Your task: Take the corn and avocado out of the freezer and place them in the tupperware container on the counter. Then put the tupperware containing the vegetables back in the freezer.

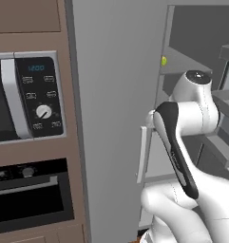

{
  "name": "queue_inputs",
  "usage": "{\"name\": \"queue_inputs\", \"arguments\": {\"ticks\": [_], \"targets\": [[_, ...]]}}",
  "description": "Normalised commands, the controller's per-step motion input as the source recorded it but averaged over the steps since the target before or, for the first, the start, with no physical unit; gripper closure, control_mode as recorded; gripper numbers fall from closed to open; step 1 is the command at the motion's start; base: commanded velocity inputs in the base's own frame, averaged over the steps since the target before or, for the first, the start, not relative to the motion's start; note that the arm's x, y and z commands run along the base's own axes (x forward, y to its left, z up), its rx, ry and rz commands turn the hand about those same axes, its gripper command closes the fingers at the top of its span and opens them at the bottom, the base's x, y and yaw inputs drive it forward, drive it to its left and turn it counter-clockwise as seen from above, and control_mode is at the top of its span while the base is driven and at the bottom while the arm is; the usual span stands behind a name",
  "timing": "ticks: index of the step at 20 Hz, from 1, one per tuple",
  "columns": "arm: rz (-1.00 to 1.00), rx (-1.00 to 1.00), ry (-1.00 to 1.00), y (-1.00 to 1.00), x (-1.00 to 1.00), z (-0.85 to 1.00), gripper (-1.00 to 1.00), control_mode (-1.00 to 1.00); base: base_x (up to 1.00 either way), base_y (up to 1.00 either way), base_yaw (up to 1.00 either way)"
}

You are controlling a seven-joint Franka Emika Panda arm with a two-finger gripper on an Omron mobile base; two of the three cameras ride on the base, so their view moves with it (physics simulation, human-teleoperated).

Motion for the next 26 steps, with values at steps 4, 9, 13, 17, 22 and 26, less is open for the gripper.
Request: {"name": "queue_inputs", "arguments": {"ticks": [4,9,13,17,22,26], "targets": [[0.0,0.0,0.0,0.0,0.0,0.0,-1.0,1.0,0.0,-0.44,-0.01],[0.0,0.0,0.0,0.0,0.0,0.0,-1.0,1.0,0.05,-0.32,0.0],[0.0,0.0,0.0,0.0,0.0,0.0,-1.0,1.0,0.18,-0.31,0.0],[0.0,0.0,0.0,0.0,0.0,0.0,-1.0,1.0,0.27,-0.4,0.04],[0.0,0.0,0.0,0.0,0.0,0.0,-1.0,1.0,0.35,-0.33,0.05],[0.0,0.0,0.0,0.0,0.0,0.0,-1.0,1.0,0.49,-0.23,0.04]]}}
